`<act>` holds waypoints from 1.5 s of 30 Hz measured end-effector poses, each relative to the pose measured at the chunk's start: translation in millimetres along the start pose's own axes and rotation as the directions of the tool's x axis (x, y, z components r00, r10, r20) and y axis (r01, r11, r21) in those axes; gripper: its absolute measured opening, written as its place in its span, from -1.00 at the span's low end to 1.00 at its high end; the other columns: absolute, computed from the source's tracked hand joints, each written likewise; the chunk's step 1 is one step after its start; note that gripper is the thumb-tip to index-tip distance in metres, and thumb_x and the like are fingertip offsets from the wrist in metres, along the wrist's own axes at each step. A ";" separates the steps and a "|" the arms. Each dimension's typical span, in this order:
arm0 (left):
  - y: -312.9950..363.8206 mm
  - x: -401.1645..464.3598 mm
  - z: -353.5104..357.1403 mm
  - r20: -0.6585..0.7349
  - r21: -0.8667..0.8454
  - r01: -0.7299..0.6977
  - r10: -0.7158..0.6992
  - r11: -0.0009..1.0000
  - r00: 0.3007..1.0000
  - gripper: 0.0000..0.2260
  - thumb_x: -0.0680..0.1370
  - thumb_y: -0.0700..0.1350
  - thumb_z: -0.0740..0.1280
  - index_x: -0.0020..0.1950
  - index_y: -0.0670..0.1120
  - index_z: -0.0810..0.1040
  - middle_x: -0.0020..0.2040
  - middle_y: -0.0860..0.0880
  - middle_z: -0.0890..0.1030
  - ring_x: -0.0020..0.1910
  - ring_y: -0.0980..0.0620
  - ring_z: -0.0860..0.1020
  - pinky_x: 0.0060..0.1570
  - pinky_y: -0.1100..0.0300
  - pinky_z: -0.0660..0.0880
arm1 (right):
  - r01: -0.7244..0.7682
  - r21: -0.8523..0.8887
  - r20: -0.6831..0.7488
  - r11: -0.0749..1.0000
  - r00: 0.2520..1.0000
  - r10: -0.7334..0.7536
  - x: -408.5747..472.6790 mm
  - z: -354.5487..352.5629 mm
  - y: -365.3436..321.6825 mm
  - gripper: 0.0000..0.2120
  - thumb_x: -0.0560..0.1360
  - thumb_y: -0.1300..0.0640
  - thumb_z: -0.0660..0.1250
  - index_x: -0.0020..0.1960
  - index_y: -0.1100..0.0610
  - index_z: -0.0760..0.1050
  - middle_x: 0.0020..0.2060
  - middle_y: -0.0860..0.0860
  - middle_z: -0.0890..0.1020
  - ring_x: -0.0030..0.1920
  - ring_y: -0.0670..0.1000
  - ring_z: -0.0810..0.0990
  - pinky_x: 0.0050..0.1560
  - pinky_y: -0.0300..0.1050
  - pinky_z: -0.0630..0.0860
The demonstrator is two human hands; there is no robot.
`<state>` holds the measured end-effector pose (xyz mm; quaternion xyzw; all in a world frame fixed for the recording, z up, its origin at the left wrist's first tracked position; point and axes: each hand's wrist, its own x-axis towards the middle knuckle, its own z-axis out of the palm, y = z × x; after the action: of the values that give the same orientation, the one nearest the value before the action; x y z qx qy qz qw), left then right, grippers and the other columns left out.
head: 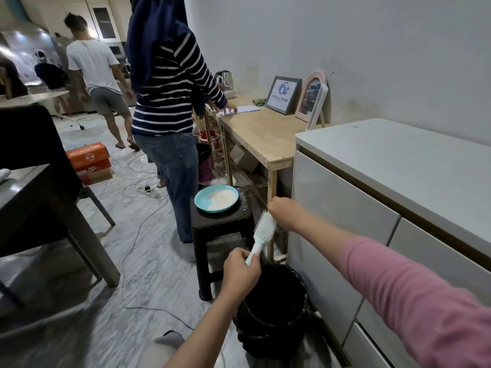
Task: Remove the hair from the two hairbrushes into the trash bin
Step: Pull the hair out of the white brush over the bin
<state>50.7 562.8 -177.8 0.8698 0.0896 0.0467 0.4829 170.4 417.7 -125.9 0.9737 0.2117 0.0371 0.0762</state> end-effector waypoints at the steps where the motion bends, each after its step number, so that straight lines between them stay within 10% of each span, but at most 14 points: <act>1: 1.8 1.4 0.6 0.013 -0.008 0.014 -0.014 1.000 1.000 -0.79 0.53 -0.02 0.31 -0.19 -0.14 0.48 -0.29 0.00 0.54 -0.40 0.14 0.45 -0.49 0.31 0.30 | -0.041 0.031 -0.014 0.999 0.999 0.041 -0.8 2.6 -1.4 -0.75 0.51 0.38 0.25 0.17 0.28 0.52 0.09 0.19 0.58 0.03 0.19 0.63 0.01 0.03 0.62; 12: -23.2 10.9 0.1 0.074 -0.169 0.242 -0.232 0.956 0.970 -0.67 0.59 -0.11 0.23 -0.36 -0.19 0.40 -0.50 -0.11 0.37 -0.65 0.05 0.27 -0.60 0.28 0.17 | -0.329 0.460 0.075 0.825 0.940 0.333 -13.1 14.2 10.4 -0.84 0.51 0.30 0.25 -0.24 0.18 0.44 -0.20 0.10 0.48 -0.06 0.18 0.58 -0.11 -0.03 0.49; 20: -12.9 14.6 7.6 0.065 -0.270 0.260 -0.252 0.927 0.966 -0.84 0.56 -0.12 0.26 -0.12 -0.20 0.43 -0.33 -0.14 0.55 -0.57 0.06 0.40 -0.62 0.29 0.29 | -0.241 0.786 0.041 0.569 0.939 0.340 -14.1 27.2 -11.7 -0.70 0.49 0.27 0.27 0.20 0.16 0.57 0.15 0.09 0.62 0.16 0.07 0.59 0.15 -0.14 0.49; 28: -2.9 11.9 15.2 0.007 -0.203 0.205 -0.208 0.958 0.978 -0.84 0.55 -0.08 0.28 -0.15 -0.15 0.43 -0.30 -0.13 0.60 -0.50 0.02 0.48 -0.57 0.27 0.36 | -0.005 0.564 -0.037 0.825 0.999 0.032 -24.3 20.8 -38.1 -0.60 0.53 0.12 0.33 0.32 0.24 0.49 0.26 0.13 0.53 0.33 0.10 0.44 0.34 -0.03 0.39; 45: -3.7 5.0 17.4 -0.067 -0.050 0.087 -0.090 0.995 0.994 -0.85 0.52 -0.12 0.32 -0.20 -0.18 0.47 -0.29 -0.04 0.54 -0.38 0.09 0.46 -0.47 0.26 0.29 | -0.090 0.583 -0.146 0.808 0.966 0.213 -28.6 29.7 -56.9 -0.81 0.45 0.31 0.29 -0.03 0.31 0.65 -0.07 0.18 0.66 -0.02 0.13 0.60 -0.04 -0.28 0.36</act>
<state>58.1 551.3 -190.2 0.8513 0.1436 0.0574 0.5014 124.5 453.0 -165.7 0.9562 0.1412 0.0776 -0.2443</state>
